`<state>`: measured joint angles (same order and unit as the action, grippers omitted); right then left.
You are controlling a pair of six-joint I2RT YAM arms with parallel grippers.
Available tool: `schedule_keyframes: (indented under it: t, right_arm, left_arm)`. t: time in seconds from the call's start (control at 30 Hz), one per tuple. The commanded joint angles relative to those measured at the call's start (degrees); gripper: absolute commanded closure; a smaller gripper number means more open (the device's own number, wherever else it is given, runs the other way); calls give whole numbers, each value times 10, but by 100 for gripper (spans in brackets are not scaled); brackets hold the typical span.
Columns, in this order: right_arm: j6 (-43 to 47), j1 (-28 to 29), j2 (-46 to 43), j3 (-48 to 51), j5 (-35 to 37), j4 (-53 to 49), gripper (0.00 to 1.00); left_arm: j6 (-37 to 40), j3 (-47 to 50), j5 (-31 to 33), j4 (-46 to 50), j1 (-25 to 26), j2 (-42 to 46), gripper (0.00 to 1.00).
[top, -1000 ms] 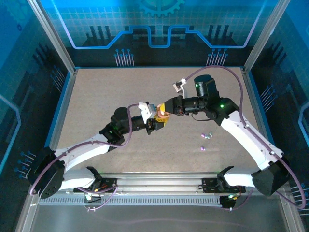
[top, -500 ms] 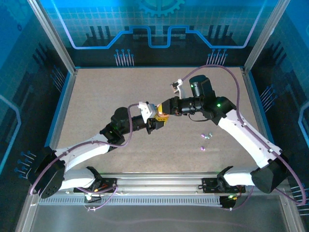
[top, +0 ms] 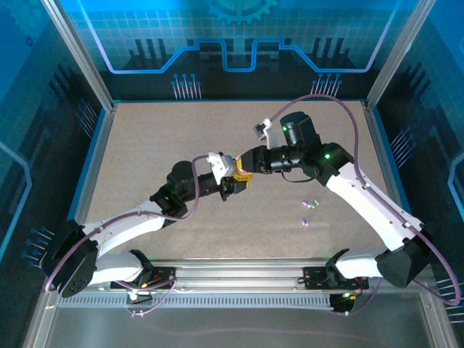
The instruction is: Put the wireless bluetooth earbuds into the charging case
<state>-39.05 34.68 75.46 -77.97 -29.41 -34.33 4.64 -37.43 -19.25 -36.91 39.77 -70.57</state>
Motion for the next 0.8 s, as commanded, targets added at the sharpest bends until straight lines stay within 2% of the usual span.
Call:
schedule_keyframes:
  t: [0.0,0.43,0.77]
  right_arm:
    - [16,10,10,-18,29,-48,73]
    - [3,11,-10,-29,61,-44,68]
    - [1,12,-30,-31,44,-28,65]
  left_arm:
    - [-2,-4,3,-60,5,2,73]
    - [-6,3,3,-56,5,5,73]
    - [-2,6,7,-58,5,2,73]
